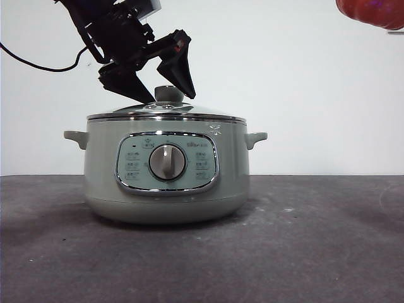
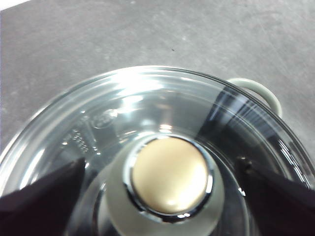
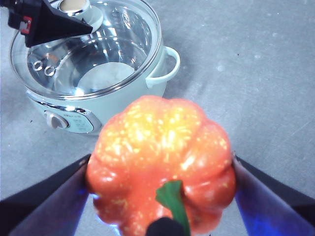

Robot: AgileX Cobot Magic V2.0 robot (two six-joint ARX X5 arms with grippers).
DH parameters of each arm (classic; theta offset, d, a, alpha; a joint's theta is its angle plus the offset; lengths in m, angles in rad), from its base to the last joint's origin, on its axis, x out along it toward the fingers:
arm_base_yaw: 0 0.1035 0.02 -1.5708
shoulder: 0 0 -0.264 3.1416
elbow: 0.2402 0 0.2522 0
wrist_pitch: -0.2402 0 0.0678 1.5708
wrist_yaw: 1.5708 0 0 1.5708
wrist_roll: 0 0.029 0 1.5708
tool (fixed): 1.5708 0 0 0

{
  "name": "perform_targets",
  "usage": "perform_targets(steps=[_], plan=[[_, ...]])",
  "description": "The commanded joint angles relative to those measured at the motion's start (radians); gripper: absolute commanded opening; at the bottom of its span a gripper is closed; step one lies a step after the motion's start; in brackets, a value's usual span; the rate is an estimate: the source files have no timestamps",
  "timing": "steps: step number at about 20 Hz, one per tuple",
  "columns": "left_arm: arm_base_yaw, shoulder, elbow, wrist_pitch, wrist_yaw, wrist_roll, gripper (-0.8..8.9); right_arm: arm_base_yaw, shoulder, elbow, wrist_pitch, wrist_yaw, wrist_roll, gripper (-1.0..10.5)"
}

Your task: Pick up the pumpkin,open the lid,put the pumpkin in the pot,close the lid

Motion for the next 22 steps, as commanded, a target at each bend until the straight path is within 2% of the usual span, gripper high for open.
perform_targets(steps=[1,4,5,13,22], plan=[[-0.005,0.010,0.001,-0.004,0.005,0.004,1.76,0.002,-0.002,0.001,0.003,-0.001,0.009,-0.1],[-0.009,0.010,0.001,-0.006,0.010,0.003,0.14,0.002,-0.002,0.001,0.003,-0.001,0.009,-0.1],[-0.009,0.010,0.001,-0.006,0.010,0.003,-0.12,0.002,-0.002,0.001,0.003,-0.001,0.009,-0.1],[-0.010,-0.016,0.001,-0.006,0.012,0.000,-0.08,0.002,-0.001,0.001,0.003,-0.001,0.009,-0.1],[-0.003,-0.214,0.004,-0.034,-0.010,0.000,-0.08,0.003,0.028,0.001,0.039,-0.003,0.010,-0.1]])
